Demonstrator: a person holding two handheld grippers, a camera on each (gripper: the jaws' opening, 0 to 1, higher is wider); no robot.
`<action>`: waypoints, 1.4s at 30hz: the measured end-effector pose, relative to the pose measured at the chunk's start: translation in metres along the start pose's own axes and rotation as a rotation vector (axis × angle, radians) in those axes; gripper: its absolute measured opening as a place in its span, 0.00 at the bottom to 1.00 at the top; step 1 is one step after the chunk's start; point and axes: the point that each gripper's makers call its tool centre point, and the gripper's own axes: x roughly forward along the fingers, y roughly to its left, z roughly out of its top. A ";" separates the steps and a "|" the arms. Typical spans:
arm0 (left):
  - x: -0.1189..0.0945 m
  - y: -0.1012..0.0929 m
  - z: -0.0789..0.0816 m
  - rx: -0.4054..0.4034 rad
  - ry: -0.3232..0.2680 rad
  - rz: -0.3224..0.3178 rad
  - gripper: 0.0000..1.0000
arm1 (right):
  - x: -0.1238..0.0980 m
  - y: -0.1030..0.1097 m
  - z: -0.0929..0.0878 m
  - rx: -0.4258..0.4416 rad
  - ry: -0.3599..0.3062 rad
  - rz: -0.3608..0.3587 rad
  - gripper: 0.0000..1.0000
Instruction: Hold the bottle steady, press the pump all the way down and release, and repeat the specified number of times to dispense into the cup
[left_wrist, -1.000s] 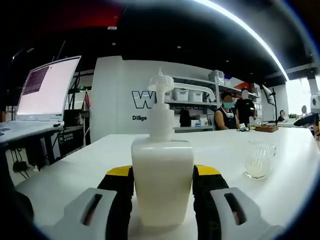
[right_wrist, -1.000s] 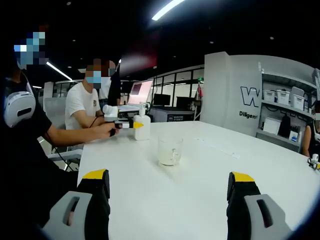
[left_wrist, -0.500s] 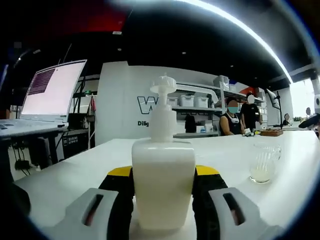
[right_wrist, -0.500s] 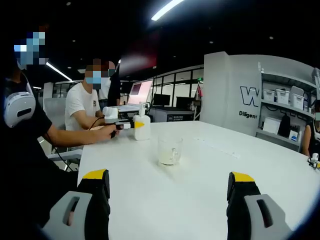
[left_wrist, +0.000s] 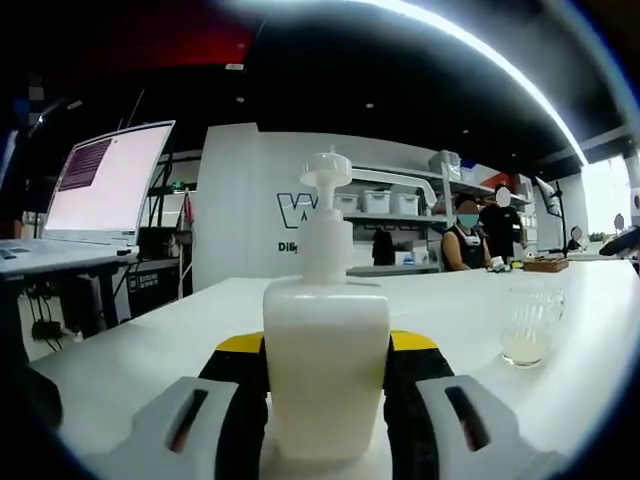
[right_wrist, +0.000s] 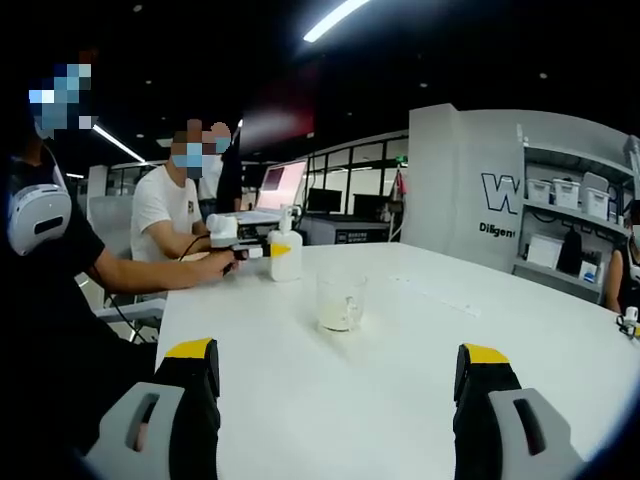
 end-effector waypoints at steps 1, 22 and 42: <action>0.000 0.000 0.000 0.000 0.000 0.000 0.42 | 0.000 0.001 0.000 -0.001 0.001 0.001 0.99; 0.003 -0.002 0.001 -0.009 -0.023 -0.005 0.42 | 0.003 0.011 -0.002 0.001 -0.002 0.003 0.99; 0.008 -0.014 0.000 -0.012 -0.013 -0.045 0.42 | 0.006 0.015 -0.002 0.002 -0.003 0.007 0.99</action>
